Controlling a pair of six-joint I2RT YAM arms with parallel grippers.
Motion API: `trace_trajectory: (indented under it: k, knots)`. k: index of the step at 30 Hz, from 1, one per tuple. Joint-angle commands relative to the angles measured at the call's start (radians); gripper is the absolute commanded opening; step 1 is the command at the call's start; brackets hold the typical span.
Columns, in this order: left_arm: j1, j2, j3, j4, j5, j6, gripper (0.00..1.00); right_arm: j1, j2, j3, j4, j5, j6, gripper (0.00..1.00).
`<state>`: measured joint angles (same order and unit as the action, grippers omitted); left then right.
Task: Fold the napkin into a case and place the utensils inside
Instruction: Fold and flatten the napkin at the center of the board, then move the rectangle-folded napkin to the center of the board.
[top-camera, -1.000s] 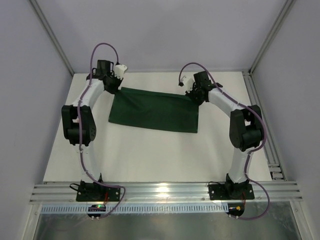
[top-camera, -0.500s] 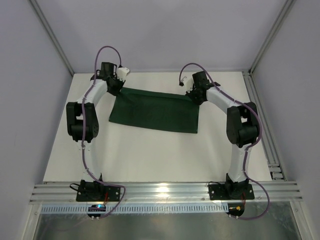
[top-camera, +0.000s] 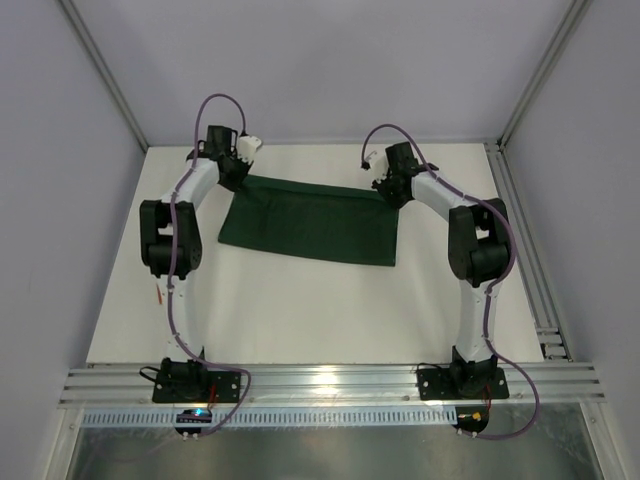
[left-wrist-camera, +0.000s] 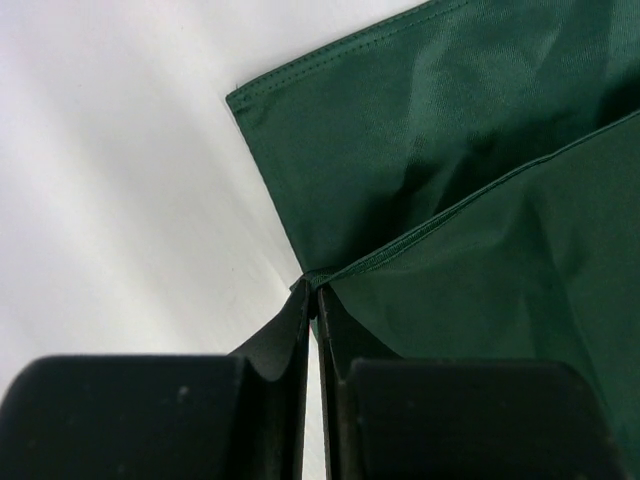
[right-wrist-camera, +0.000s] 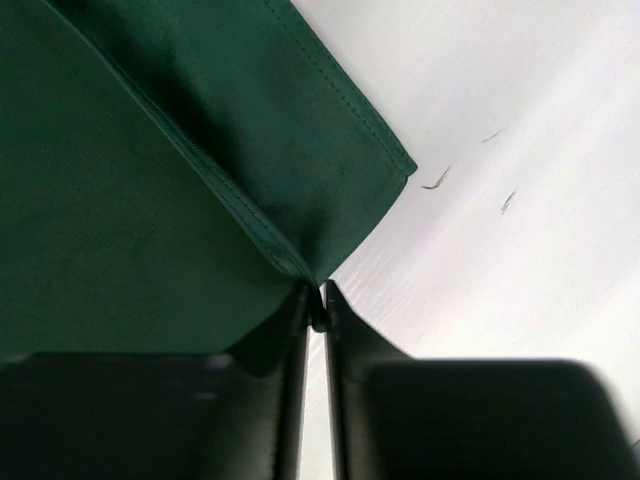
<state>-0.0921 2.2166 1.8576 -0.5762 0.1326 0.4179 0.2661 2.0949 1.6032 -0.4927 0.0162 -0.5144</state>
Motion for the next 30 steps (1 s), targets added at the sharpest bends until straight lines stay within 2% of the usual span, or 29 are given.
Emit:
trace_trajectory:
  k: [1, 2, 3, 4, 5, 7, 8, 12, 13, 17, 19, 20, 21, 22, 26, 30]
  knots:
    - [-0.008, 0.012, 0.054, 0.041, -0.013, -0.019, 0.05, -0.005, 0.004, 0.052, 0.051, 0.010, 0.031, 0.24]
    - [-0.008, 0.015, 0.054, 0.042, -0.019, -0.024, 0.17, -0.007, 0.005, 0.057, 0.060, 0.019, 0.042, 0.29]
    - [-0.006, 0.017, 0.057, 0.042, -0.024, -0.028, 0.24, -0.007, 0.007, 0.061, 0.068, 0.045, 0.057, 0.35]
    - [-0.008, 0.018, 0.063, 0.039, -0.031, -0.028, 0.31, -0.007, 0.002, 0.063, 0.092, 0.057, 0.062, 0.45]
    - [-0.006, 0.017, 0.066, 0.039, -0.051, -0.030, 0.40, -0.007, -0.006, 0.063, 0.109, 0.068, 0.066, 0.47]
    - [-0.006, -0.001, 0.071, 0.039, -0.064, -0.037, 0.46, -0.007, -0.024, 0.067, 0.155, 0.085, 0.089, 0.52]
    - [-0.006, -0.012, 0.071, 0.036, -0.068, -0.039, 0.55, -0.007, -0.048, 0.073, 0.169, 0.087, 0.103, 0.55]
    - [0.000, -0.113, 0.042, -0.030, -0.035, -0.062, 0.58, -0.005, -0.154, 0.054, 0.200, 0.061, 0.189, 0.55]
    - [0.005, -0.139, 0.017, -0.043, -0.019, -0.071, 0.59, -0.007, -0.183, 0.008, 0.200, 0.053, 0.251, 0.55]
    - [0.048, -0.279, -0.232, -0.092, 0.076, -0.091, 0.58, -0.007, -0.340, -0.176, 0.174, 0.028, 0.438, 0.55]
    - [0.074, -0.331, -0.305, -0.115, 0.108, -0.090, 0.58, -0.007, -0.407, -0.280, 0.138, 0.024, 0.511, 0.55]
    - [0.080, -0.340, -0.337, -0.120, 0.113, -0.088, 0.59, -0.007, -0.423, -0.307, 0.123, 0.004, 0.593, 0.55]
    - [0.089, -0.348, -0.394, -0.117, 0.116, -0.087, 0.59, -0.007, -0.446, -0.336, 0.103, -0.031, 0.615, 0.55]
    - [0.089, -0.353, -0.414, -0.113, 0.134, -0.085, 0.65, -0.007, -0.453, -0.389, 0.098, -0.068, 0.638, 0.55]
    - [0.147, -0.336, -0.451, -0.070, 0.246, -0.128, 0.71, -0.007, -0.499, -0.526, 0.127, -0.179, 0.717, 0.55]
    - [0.153, -0.308, -0.459, -0.022, 0.251, -0.149, 0.70, -0.005, -0.524, -0.647, 0.183, -0.216, 0.757, 0.55]
